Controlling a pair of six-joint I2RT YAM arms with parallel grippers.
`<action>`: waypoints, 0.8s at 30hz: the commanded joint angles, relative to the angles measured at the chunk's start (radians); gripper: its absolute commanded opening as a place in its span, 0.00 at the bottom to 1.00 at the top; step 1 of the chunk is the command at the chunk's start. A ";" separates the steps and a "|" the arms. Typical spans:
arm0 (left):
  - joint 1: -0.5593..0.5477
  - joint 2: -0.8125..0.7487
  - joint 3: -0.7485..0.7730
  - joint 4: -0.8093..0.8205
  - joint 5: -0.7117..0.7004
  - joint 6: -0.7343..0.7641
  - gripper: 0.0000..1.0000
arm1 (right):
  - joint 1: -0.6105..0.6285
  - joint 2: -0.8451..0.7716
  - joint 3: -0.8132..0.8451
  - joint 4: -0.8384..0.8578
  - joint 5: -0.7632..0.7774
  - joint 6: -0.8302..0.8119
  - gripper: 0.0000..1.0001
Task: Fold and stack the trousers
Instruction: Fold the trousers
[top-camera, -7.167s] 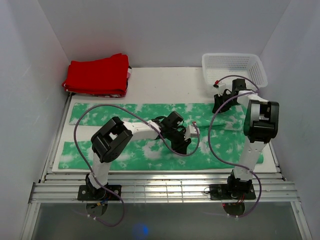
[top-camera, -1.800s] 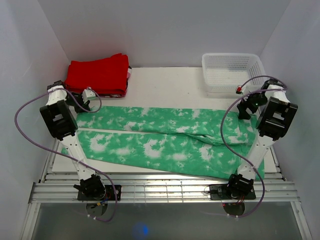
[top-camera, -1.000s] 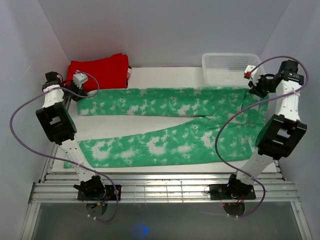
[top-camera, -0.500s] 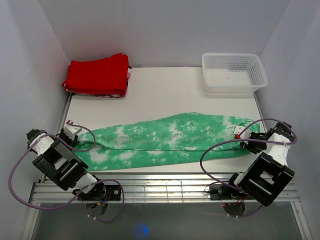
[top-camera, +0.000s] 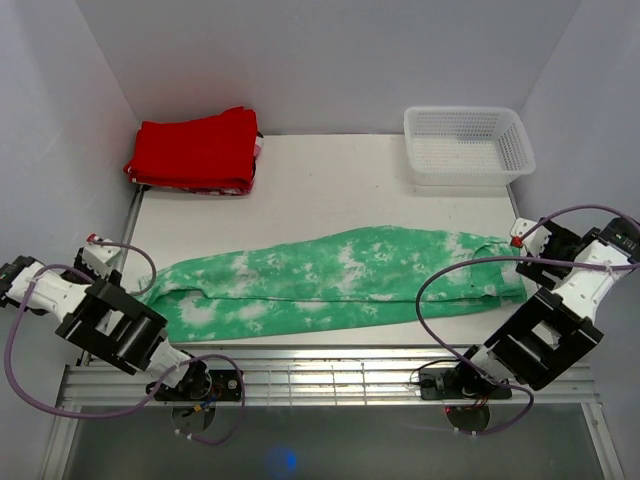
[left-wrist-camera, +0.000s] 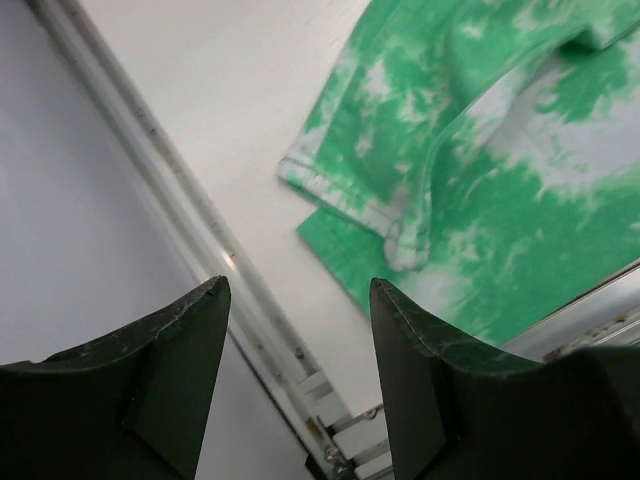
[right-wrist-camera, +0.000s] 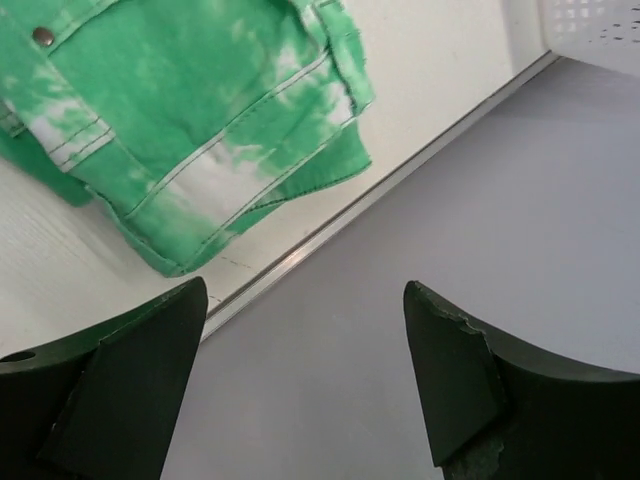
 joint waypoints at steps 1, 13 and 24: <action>-0.110 -0.023 -0.052 -0.057 -0.022 -0.166 0.69 | 0.065 0.029 0.079 -0.157 -0.077 0.076 0.85; -0.411 -0.014 -0.302 0.355 -0.361 -0.623 0.69 | 0.431 0.136 -0.146 0.106 0.245 0.523 0.80; -0.616 0.301 -0.172 0.591 -0.443 -0.871 0.17 | 0.382 0.316 -0.200 0.269 0.449 0.620 0.37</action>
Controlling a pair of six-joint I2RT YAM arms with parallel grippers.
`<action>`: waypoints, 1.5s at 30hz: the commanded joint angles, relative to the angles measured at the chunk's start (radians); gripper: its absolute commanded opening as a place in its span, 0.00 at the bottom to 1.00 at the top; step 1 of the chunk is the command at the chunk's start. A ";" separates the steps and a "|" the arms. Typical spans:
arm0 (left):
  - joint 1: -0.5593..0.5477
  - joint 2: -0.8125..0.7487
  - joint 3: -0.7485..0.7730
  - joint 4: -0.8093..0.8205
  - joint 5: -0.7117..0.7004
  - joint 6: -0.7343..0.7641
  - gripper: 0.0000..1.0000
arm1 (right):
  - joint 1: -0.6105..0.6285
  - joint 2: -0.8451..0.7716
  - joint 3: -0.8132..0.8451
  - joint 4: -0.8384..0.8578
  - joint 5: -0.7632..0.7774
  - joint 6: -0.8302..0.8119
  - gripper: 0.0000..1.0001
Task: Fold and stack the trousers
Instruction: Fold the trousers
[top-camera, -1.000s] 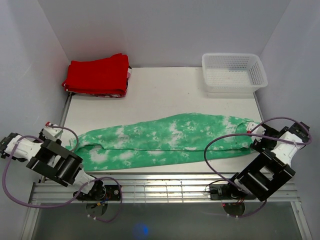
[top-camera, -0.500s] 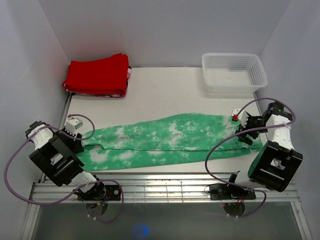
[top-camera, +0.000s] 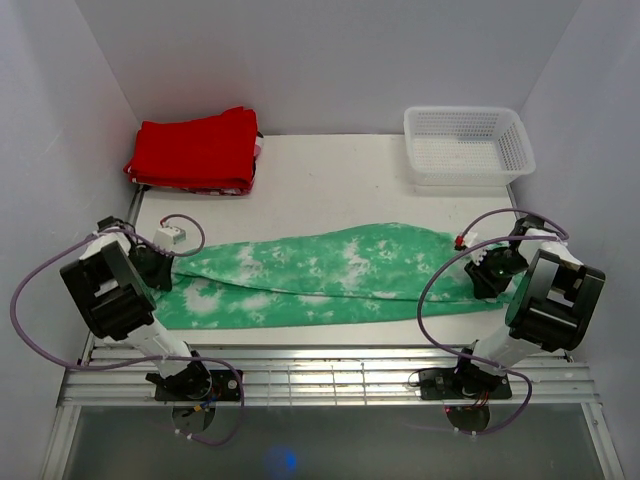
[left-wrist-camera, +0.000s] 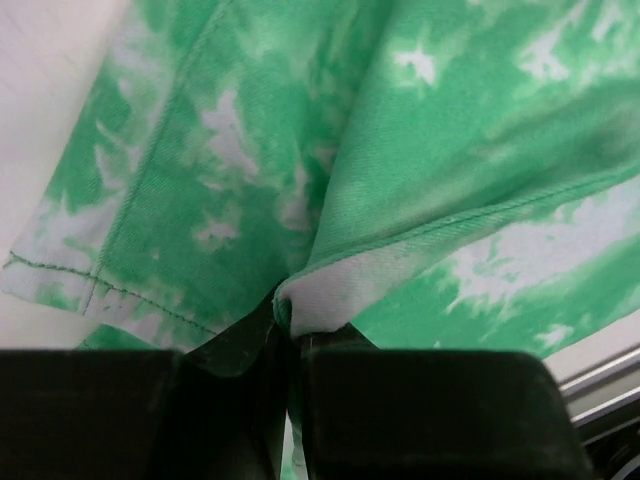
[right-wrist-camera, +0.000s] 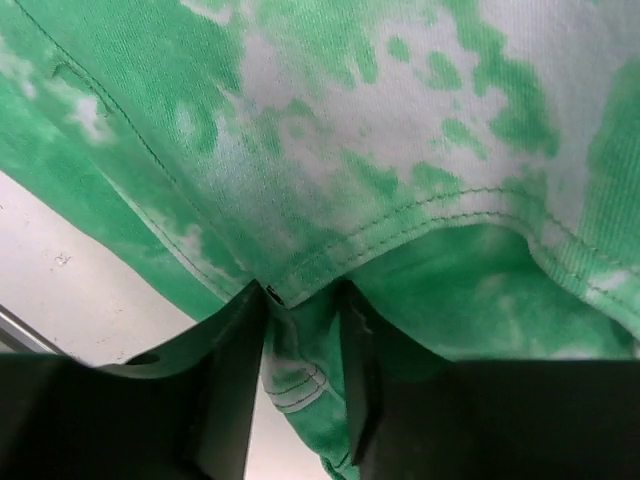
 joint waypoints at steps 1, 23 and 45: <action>-0.085 0.147 0.089 0.191 0.004 -0.133 0.15 | -0.053 0.053 -0.019 0.122 0.147 0.024 0.33; -0.103 -0.001 0.430 0.162 0.125 0.026 0.00 | -0.153 -0.044 0.179 -0.020 -0.035 -0.022 0.08; 0.326 -0.365 -0.305 0.017 0.092 0.727 0.98 | -0.188 -0.015 0.130 -0.065 0.040 -0.132 0.08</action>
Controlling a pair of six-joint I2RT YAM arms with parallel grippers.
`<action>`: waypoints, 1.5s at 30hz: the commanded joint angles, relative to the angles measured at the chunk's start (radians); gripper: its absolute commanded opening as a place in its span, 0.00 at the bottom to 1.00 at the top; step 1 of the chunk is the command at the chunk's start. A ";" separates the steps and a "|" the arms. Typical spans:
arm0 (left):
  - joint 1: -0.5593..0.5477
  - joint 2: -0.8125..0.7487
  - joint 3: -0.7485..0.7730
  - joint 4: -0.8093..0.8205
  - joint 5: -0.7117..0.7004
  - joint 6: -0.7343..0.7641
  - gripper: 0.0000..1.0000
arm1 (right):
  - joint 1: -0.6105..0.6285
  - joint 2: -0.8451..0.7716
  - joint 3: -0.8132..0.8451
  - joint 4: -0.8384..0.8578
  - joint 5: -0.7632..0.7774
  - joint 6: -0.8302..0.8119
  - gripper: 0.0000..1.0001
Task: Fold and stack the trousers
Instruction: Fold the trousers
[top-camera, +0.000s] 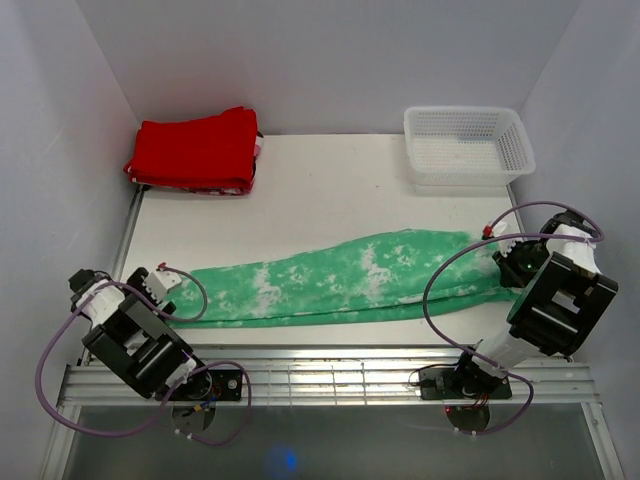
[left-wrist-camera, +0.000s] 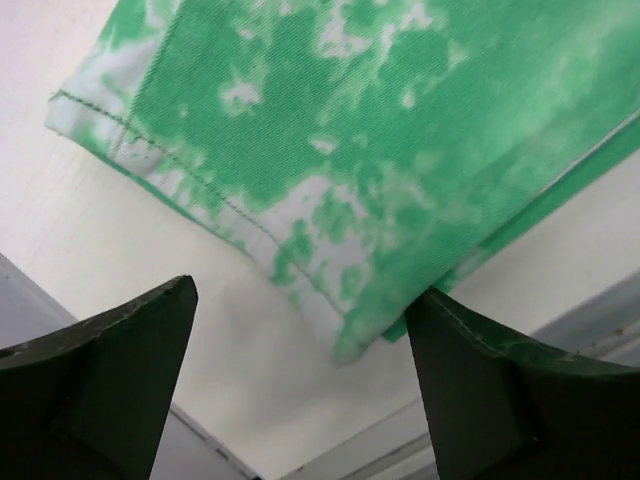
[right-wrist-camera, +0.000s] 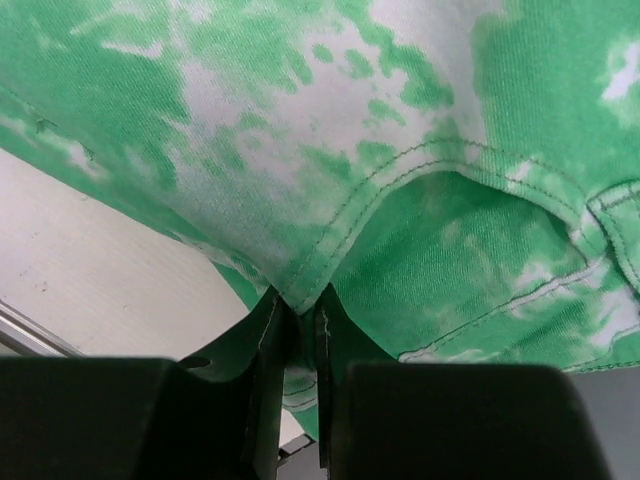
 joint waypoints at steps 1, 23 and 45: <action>0.032 0.014 0.101 -0.078 0.002 0.084 0.98 | -0.011 -0.003 -0.028 0.028 0.096 -0.060 0.08; 0.049 0.404 0.472 -0.439 0.144 -0.653 0.77 | 0.067 -0.037 -0.187 -0.032 0.171 -0.022 0.12; -0.179 0.260 0.719 -0.195 0.305 -0.643 0.98 | 0.200 -0.245 0.003 -0.148 0.013 0.116 0.84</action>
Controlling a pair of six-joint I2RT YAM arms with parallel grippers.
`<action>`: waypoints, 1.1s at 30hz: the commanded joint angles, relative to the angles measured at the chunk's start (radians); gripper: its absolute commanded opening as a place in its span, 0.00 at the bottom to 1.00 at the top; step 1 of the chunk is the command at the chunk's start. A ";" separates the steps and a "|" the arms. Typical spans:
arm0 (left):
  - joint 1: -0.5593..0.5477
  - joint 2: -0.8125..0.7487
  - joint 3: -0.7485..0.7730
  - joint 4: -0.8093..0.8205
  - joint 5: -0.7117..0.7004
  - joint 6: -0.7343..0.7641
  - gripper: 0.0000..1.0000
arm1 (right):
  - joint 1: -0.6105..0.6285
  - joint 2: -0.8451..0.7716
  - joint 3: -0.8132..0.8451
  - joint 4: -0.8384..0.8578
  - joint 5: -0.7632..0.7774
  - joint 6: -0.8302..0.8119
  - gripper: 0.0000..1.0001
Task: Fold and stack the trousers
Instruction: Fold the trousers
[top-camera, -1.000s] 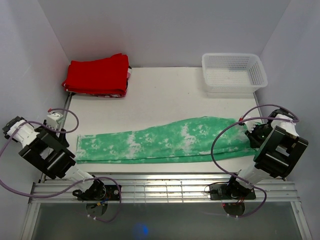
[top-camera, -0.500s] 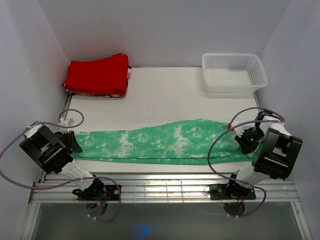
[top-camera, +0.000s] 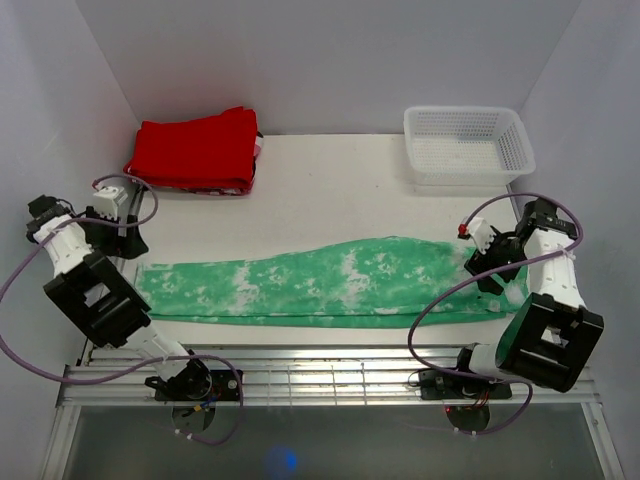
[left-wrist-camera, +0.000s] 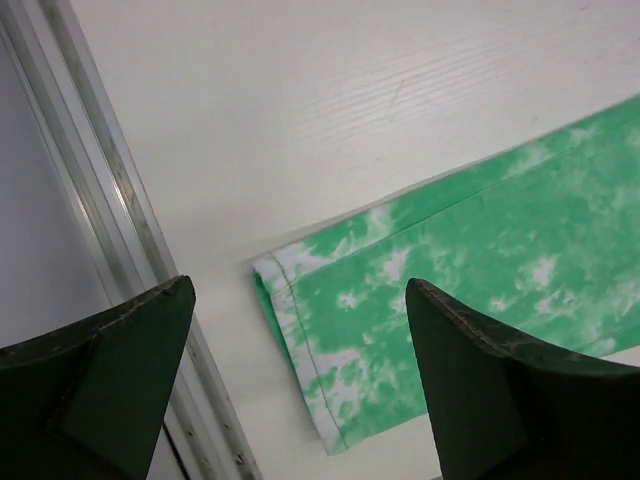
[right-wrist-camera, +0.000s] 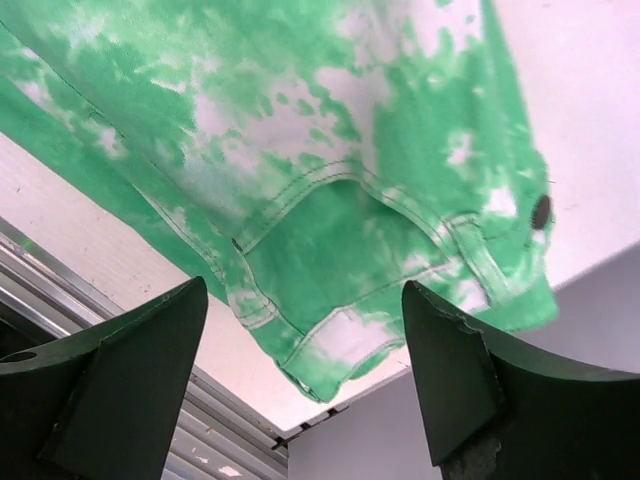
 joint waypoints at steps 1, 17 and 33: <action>-0.092 -0.239 -0.047 -0.045 0.199 0.214 0.98 | -0.022 -0.023 0.077 -0.088 -0.062 0.011 0.83; -1.461 -0.350 -0.447 0.433 -0.085 -0.563 0.44 | 0.131 -0.164 -0.158 -0.064 -0.191 0.017 0.42; -1.479 -0.256 -0.521 0.550 -0.008 -0.689 0.62 | 0.489 -0.298 -0.466 0.381 -0.077 0.120 0.45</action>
